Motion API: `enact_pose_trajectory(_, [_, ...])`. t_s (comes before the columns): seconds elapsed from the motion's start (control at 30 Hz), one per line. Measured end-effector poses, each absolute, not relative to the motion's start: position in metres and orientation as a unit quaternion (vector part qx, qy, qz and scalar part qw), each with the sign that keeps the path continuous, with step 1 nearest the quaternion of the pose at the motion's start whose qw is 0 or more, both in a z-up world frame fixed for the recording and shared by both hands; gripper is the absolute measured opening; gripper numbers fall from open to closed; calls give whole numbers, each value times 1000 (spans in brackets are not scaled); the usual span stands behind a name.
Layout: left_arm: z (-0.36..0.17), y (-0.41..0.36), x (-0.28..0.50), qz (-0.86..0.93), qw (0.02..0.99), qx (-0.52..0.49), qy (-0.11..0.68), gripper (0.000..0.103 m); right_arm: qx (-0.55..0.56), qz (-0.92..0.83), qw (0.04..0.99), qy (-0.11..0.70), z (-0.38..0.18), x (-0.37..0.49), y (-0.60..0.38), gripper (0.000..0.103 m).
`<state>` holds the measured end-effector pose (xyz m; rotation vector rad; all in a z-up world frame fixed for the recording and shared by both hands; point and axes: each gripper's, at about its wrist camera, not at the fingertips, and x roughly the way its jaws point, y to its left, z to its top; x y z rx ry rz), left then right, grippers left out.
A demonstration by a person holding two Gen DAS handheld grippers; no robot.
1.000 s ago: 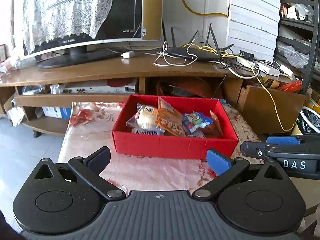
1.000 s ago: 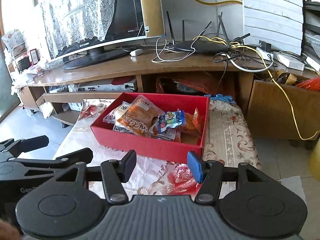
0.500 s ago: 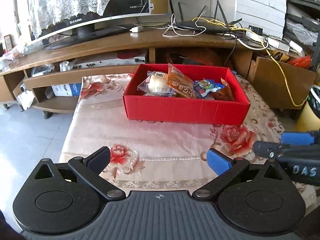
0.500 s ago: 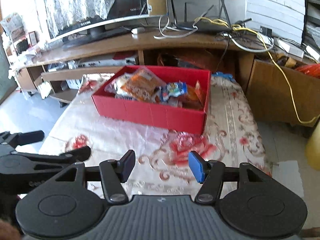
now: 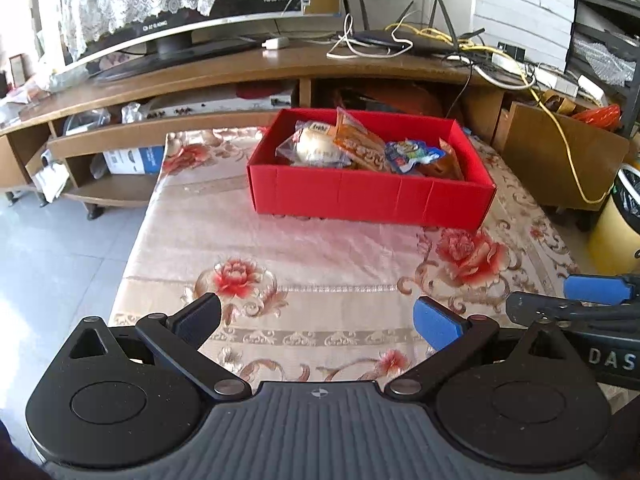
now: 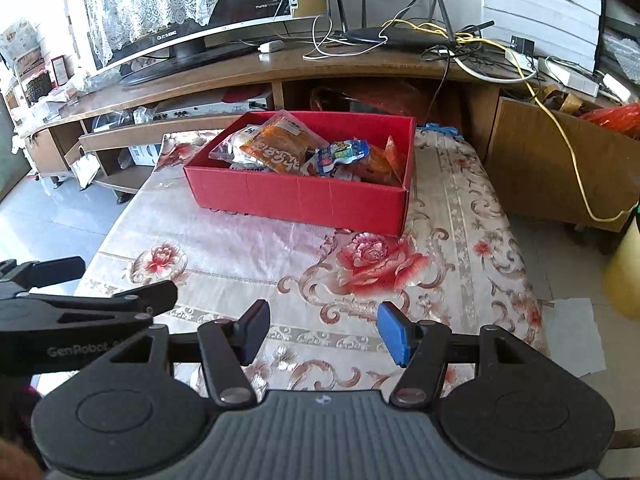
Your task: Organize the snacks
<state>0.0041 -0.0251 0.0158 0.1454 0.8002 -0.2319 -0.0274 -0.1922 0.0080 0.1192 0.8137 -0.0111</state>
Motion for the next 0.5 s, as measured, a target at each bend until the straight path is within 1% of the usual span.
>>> enact_pose_trajectory(0.5, [15,-23,-2,-108,913,74,387,103,58,-1,915,398,6,-35,-187,53])
